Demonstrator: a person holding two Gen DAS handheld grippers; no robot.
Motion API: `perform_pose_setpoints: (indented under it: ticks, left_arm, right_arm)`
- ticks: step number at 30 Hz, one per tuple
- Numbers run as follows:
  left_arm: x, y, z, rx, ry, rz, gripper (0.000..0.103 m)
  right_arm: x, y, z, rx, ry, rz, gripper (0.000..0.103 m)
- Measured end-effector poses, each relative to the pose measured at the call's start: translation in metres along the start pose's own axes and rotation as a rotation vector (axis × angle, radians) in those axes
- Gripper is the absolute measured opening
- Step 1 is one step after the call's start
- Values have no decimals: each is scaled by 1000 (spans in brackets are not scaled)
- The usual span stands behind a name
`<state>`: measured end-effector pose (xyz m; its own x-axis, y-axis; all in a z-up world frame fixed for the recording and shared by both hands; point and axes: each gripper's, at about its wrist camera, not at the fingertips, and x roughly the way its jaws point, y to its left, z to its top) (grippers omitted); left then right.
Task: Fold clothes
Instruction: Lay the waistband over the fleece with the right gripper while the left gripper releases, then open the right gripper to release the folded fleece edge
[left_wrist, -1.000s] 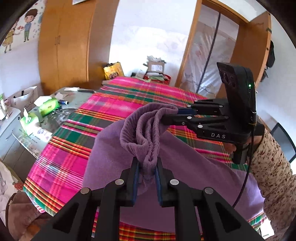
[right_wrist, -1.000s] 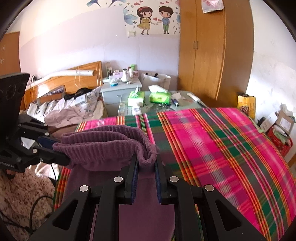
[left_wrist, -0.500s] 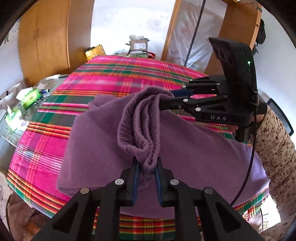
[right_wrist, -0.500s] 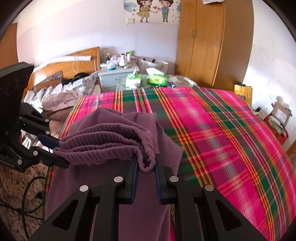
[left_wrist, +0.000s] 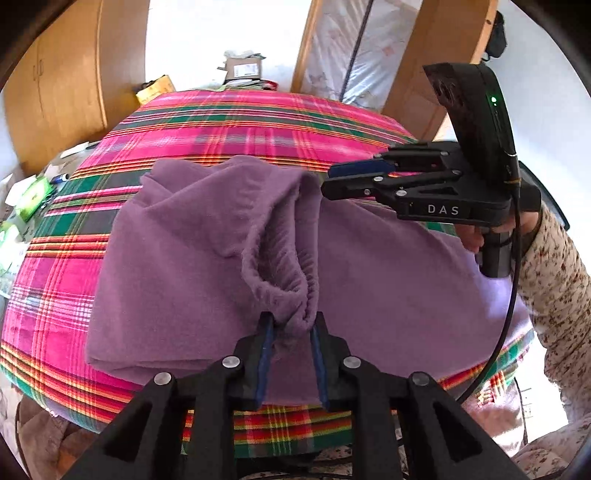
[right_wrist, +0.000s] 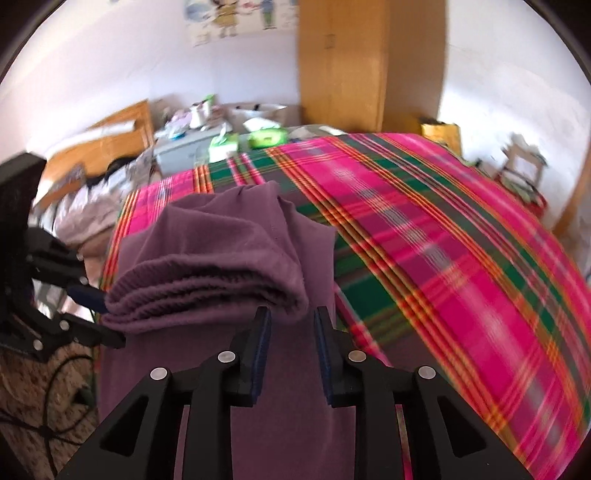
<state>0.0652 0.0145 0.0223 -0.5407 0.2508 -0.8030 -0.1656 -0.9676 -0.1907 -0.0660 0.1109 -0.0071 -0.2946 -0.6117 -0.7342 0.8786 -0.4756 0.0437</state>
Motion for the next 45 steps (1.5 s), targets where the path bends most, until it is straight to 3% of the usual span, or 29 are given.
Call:
perform_pose_setpoints:
  ticks: [3,7,14,17,21,23,27,38,40,42,45]
  left_arm:
    - [-1,3,-1,26,5,-30,22]
    - [0,4,-6,59,35,-105,22]
    - [-19,19,-14,89,-3,-187,22]
    - [-38,48,-14,26,-73,-175,22]
    - [-46,104,-15,-135,-114,-109,22]
    - [-48,136,-17,-230,-121,-58,22]
    - [-51,174,-23,-324,-137,-38,23]
    - [-16,183,-8,-319,-51,-63,23]
    - [-12,185,-8,-322,-35,-87,22]
    - [-12,182,-8,-313,-25,-93,23]
    - [-10,181,-8,-303,-12,-109,23]
  right_arm:
    - [-12,1,-5,118,-26,-18,25]
    - [-21,5,-10,289,-79,61,25]
    - [-19,13,-15,518,-137,165,34]
    - [-20,7,-12,582,-167,116,38]
    - [-5,-6,-21,770,-166,182,39]
    - [2,-6,-23,795,-159,196,40]
    - [7,5,-20,794,-179,229,41]
    - [20,13,-11,862,-191,203,41]
    - [24,13,-9,864,-172,170,37]
    - [23,15,-6,840,-178,109,7]
    - [15,18,-3,804,-213,52,6]
